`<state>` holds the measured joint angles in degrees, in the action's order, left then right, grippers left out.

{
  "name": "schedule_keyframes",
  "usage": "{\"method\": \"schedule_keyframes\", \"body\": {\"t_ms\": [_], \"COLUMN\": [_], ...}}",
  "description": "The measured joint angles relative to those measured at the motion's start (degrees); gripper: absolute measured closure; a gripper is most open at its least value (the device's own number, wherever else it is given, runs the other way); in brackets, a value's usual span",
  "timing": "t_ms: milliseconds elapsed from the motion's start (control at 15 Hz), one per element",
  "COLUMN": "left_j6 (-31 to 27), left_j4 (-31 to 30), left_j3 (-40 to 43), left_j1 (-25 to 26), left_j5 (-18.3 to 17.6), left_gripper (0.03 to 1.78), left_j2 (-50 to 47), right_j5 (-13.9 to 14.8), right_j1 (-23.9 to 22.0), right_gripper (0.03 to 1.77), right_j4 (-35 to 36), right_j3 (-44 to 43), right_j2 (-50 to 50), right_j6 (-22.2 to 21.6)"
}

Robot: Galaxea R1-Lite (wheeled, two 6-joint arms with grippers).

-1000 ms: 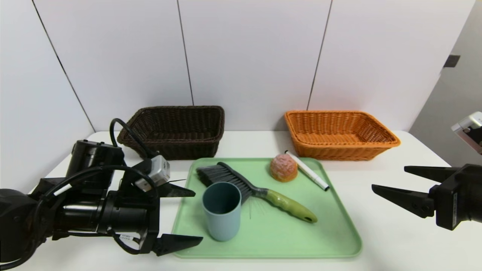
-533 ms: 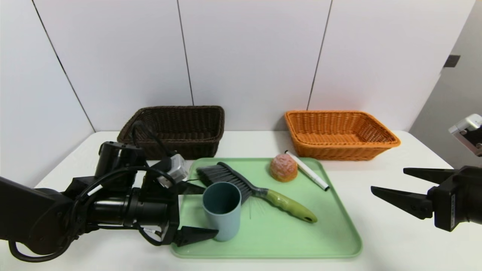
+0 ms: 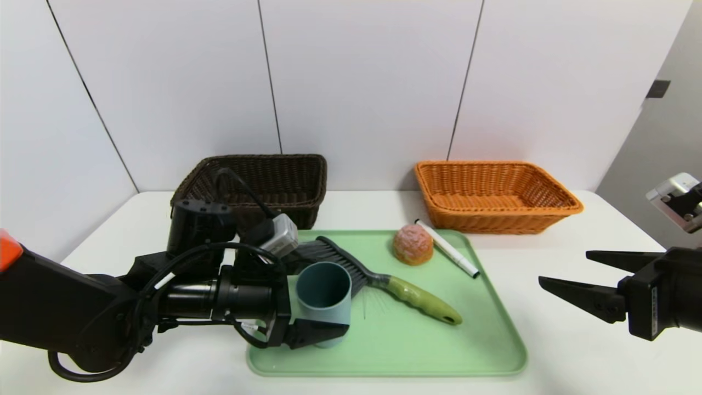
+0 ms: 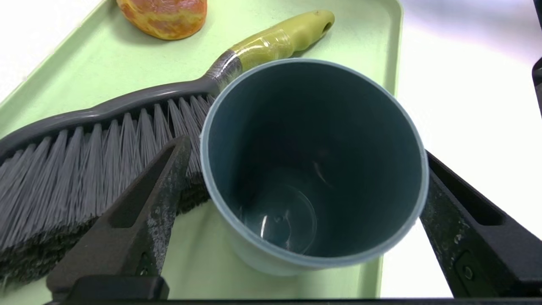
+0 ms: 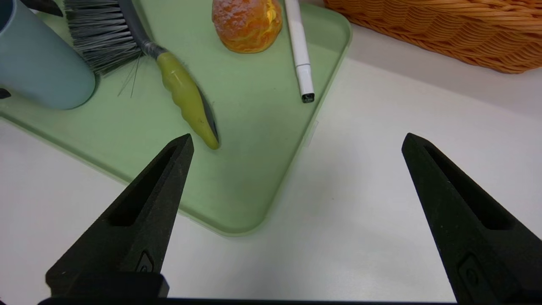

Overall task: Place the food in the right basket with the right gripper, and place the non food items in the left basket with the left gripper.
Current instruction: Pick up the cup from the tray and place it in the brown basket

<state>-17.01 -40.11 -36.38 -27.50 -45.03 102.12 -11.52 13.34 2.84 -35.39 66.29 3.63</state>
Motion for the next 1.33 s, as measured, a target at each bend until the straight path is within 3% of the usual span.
{"method": "schedule_keyframes", "body": {"t_ms": [600, 800, 867, 1133, 1333], "left_j6": [0.4, 0.5, 0.5, 1.0, 5.1], "left_j4": [-2.8, -2.8, -2.8, -2.8, -2.8], "left_j3": [0.3, 0.2, 0.2, 0.1, -0.2], "left_j1": [-2.3, -2.3, -2.3, -2.2, -1.9], "left_j5": [0.0, 0.0, 0.0, 0.0, 1.5], "left_gripper": [0.12, 0.57, 0.63, 0.65, 0.65], "left_j2": [2.6, 2.6, 2.6, 1.6, -1.9], "right_j5": [-0.2, -0.2, -0.2, -0.2, -0.2], "right_j1": [-0.5, -0.4, -0.5, -0.4, -0.5], "right_gripper": [0.10, 0.10, 0.10, 0.10, 0.10], "right_j4": [0.1, 0.1, 0.1, 0.1, 0.1], "right_j3": [0.5, 0.6, 0.6, 0.6, 0.6], "right_j2": [-0.3, -0.4, -0.4, -0.5, -0.6], "right_j6": [-0.3, -0.4, -0.3, -0.4, -0.5]}}
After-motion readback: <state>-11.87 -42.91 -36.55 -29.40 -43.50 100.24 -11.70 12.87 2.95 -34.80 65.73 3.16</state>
